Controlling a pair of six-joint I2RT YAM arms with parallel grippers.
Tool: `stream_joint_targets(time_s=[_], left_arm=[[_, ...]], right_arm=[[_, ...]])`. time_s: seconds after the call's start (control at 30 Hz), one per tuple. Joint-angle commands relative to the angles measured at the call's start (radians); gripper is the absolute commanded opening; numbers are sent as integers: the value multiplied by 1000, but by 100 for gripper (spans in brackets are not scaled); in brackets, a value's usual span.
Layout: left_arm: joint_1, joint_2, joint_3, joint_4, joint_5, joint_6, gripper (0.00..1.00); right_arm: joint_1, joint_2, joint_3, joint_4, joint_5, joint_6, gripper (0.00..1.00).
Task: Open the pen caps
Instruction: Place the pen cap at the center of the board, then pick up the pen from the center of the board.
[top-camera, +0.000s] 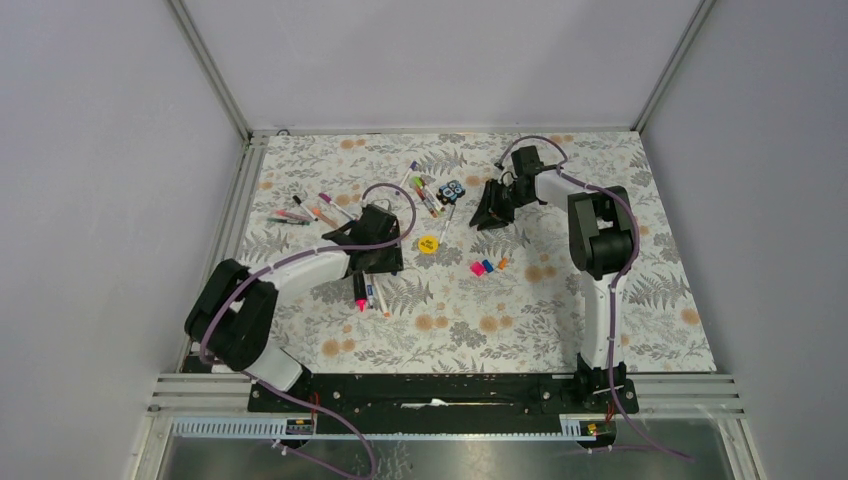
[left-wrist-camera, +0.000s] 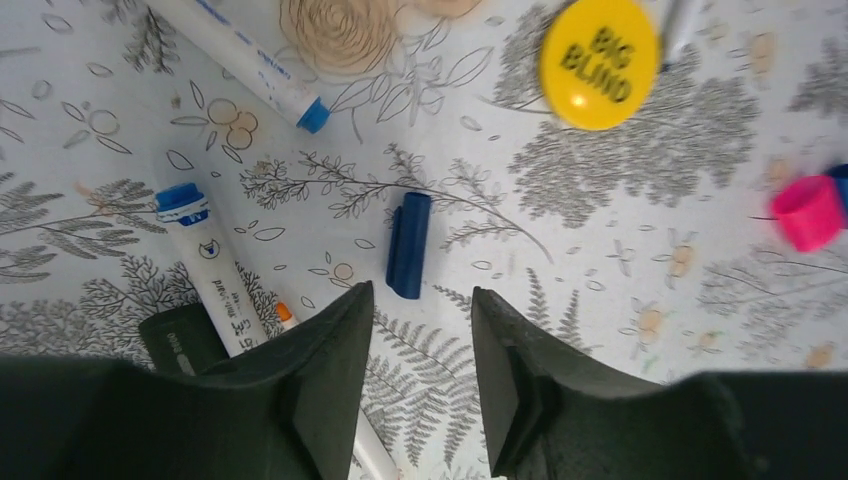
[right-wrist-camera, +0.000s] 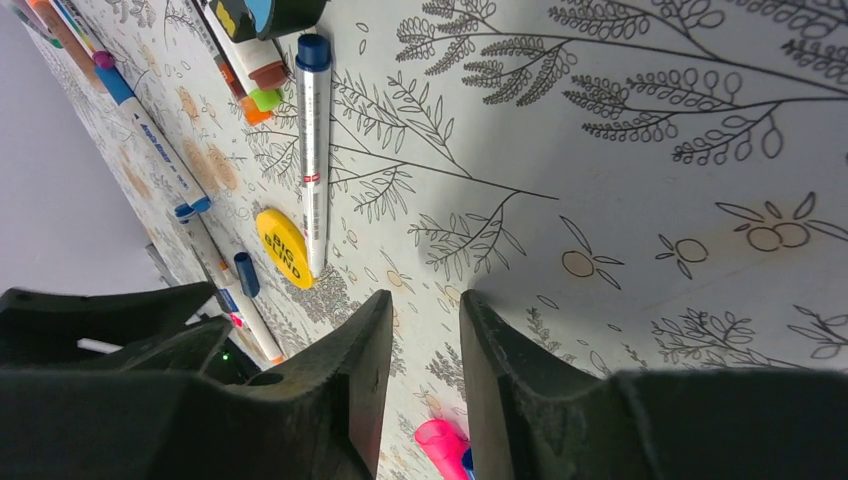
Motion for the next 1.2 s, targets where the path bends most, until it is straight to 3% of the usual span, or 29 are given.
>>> stream_joint_targets(time_s=[0.0,0.13,0.3,0.43,0.57,0.67,0.77,0.83,0.9,1.17], left_arm=[[6,-141,42,30,-22,44,49],[9,-222,21,40,-36,76,58],[24,-337,-31,71,-43,80,72],[53,-418,-83,104,-53,46,98],[106,-472,-139,141,-24,-20,99],[145,-491,-172,186,38,-49,99],[167,-488,-174,198,72,-68,99],[178,-475,-164,189,75,-70,99],[188,-455,-149,173,69,-72,99],[210,-229,13,11,-19,-126,94]], right_arm=[[5,-64,13,-21,48,-39,38],[5,-132,-8,-19,13,-96,41],[5,-260,-41,-78,-145,-317,46],[4,-410,-113,-126,-215,-517,48],[-6,-612,-252,-105,-223,-653,56],[-56,-783,-402,-10,-271,-688,73],[-134,-965,-629,191,-358,-651,97],[-180,-1071,-755,287,-404,-631,100],[-214,-1100,-801,268,-453,-637,100],[-340,-1135,-886,290,-457,-625,100]])
